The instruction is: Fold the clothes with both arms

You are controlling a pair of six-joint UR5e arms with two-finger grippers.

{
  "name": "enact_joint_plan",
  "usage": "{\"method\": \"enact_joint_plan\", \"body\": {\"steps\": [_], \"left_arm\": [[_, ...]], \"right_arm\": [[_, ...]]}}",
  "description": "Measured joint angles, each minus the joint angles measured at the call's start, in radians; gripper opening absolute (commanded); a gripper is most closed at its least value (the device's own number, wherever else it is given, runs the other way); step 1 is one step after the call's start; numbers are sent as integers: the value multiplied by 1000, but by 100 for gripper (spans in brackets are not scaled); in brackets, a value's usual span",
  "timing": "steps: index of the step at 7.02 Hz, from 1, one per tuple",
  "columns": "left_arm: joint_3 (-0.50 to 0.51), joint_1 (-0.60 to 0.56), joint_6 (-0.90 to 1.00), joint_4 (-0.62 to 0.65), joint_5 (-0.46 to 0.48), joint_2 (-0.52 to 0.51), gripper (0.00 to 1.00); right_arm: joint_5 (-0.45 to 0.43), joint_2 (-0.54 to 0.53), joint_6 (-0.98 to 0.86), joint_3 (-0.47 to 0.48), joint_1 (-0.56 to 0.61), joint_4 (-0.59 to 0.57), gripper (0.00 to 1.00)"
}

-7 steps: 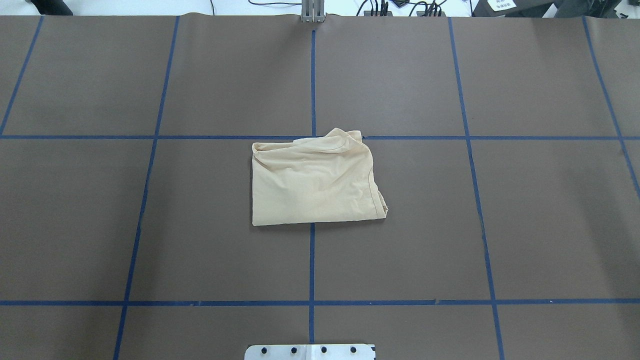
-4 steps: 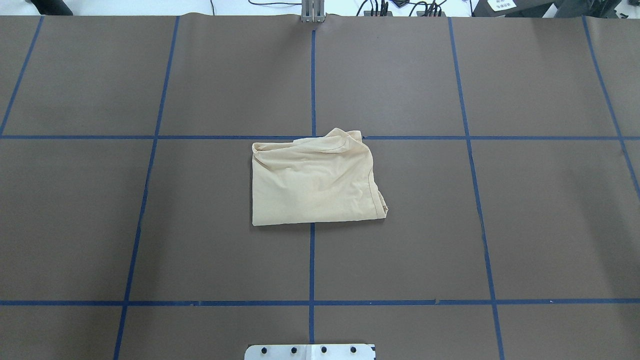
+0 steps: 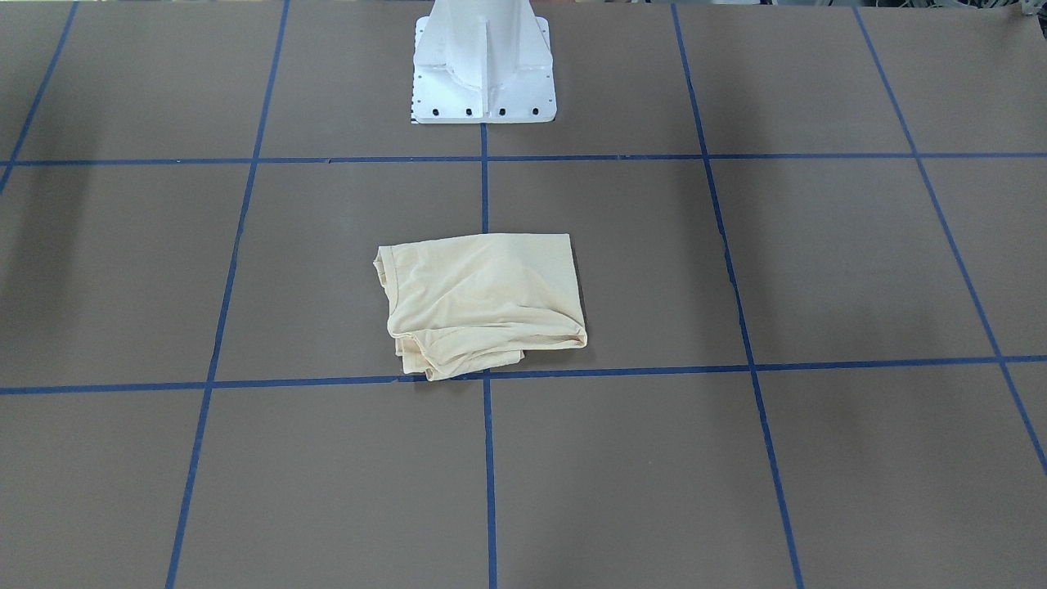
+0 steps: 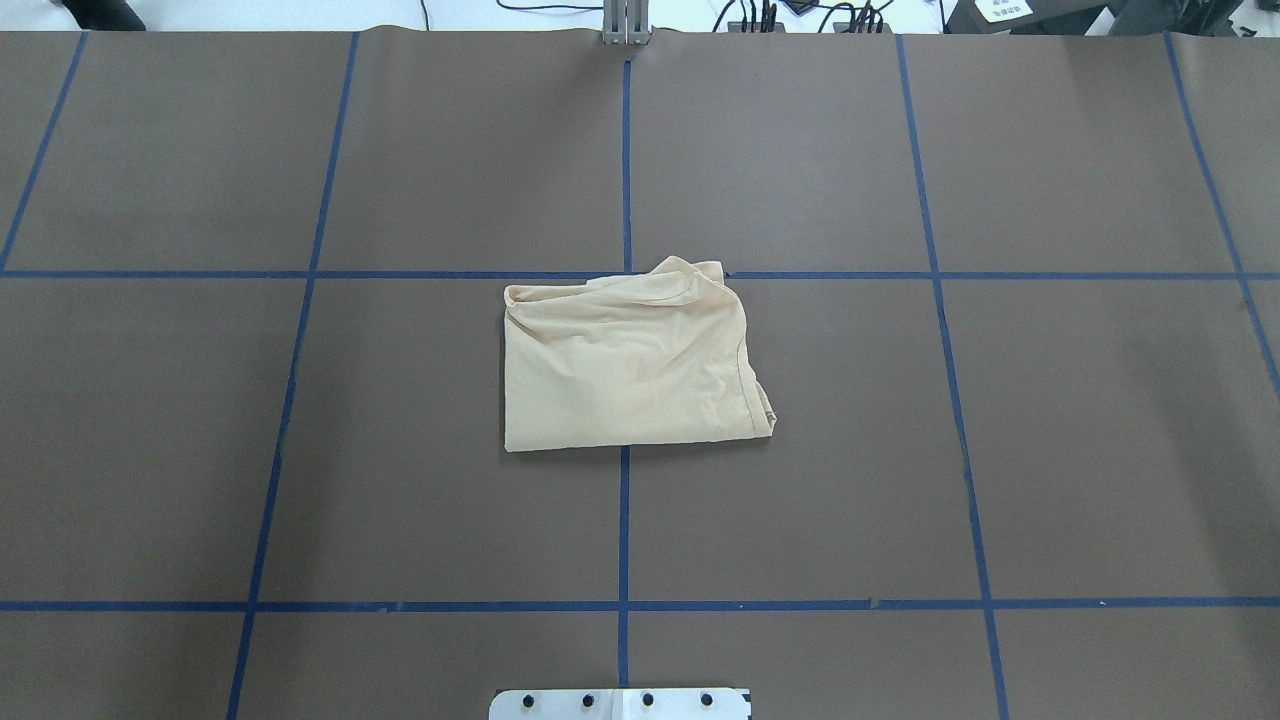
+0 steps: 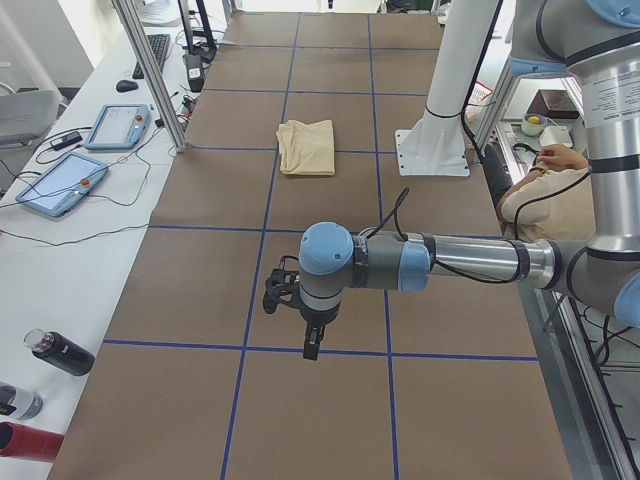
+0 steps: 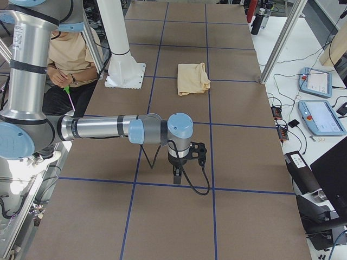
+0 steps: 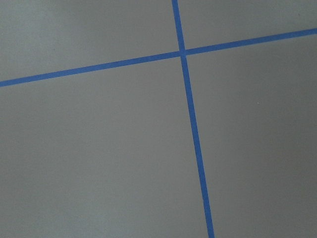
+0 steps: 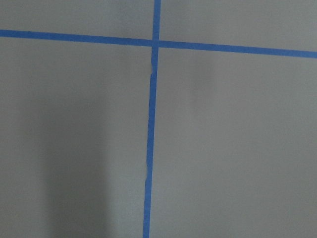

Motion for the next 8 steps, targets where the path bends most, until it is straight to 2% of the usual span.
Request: {"method": "enact_joint_plan", "body": {"steps": [8], "left_arm": [[10, -1, 0, 1, 1, 11, 100]], "right_arm": [[10, 3, 8, 27, -1, 0, 100]]}}
